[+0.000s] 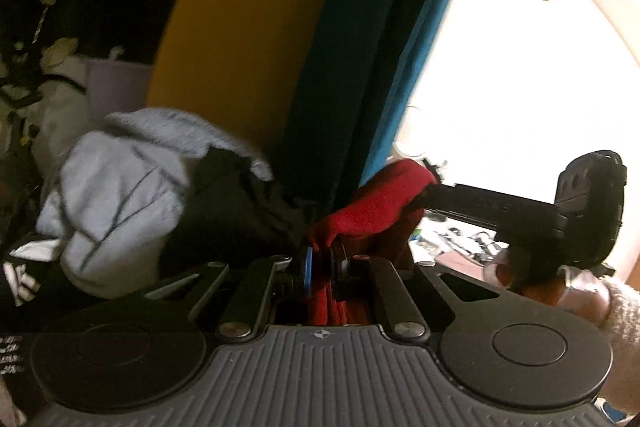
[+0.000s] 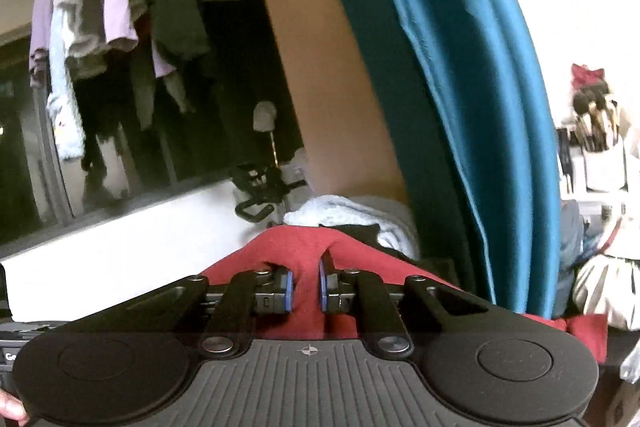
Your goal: Fold clothes
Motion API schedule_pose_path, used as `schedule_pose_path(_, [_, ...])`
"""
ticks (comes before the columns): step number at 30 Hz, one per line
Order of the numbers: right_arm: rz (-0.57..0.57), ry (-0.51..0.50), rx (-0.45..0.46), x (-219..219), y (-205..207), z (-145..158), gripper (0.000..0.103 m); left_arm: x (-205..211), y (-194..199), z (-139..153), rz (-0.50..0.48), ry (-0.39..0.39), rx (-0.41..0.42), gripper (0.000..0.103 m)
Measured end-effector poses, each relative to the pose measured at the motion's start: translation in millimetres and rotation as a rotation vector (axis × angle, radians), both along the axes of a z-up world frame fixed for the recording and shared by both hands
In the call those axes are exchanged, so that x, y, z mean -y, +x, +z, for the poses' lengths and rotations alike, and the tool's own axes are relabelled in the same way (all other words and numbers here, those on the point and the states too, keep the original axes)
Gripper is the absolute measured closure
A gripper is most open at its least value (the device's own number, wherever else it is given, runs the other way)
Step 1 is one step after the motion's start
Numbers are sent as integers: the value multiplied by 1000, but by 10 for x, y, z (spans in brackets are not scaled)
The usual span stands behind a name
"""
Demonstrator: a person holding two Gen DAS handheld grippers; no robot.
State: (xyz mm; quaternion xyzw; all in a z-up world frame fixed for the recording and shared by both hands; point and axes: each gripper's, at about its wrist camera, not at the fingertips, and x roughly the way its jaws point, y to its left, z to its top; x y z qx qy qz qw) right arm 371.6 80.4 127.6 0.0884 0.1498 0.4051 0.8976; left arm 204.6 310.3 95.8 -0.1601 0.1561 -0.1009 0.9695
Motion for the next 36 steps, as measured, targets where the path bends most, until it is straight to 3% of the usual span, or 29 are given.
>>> schedule_pose_path(1, [-1,-23,-24,-21,53,-69,88,-30,17,-59,16,-16,-21,95])
schedule_pose_path(4, [-21,-125,-131,-48,203,-413,65,-108,45,-225,57,-53,-67,95])
schedule_pose_path(6, [-25,-200,-190,5,193,-709,35,-140,59,-289,72,-57,-84,95])
schedule_pose_path(10, [3,-317,-242,151,-7,-1201,29,-198,105,-312,89,-45,-93,95])
schedule_pose_path(14, [42,-380,-278,118,-145,-1493,20,-176,98,-284,90,-39,-87,95])
schedule_pose_path(20, [93,-543,-217,-106,-262,-1806,14,-48,79,-194,42,-11,-55,95])
schedule_pose_path(22, [83,-565,-217,-171,-206,-1870,18,20,67,-141,18,8,-40,95])
schedule_pose_path(23, [81,-552,-222,-183,-163,-1869,38,46,61,-118,11,15,-34,95])
schedule_pose_path(24, [81,-531,-228,-187,-113,-1857,75,64,53,-92,5,17,-29,95])
schedule_pose_path(25, [74,-492,-224,-174,-79,-1767,87,73,37,-60,3,17,-18,95])
schedule_pose_path(27, [55,-403,-206,-137,-19,-1534,94,54,-6,32,18,10,21,95])
schedule_pose_path(32, [9,-181,-163,-44,129,-952,95,-61,-146,382,76,20,147,95])
schedule_pose_path(36, [-32,57,-20,56,156,-260,95,-222,-262,630,135,42,236,94])
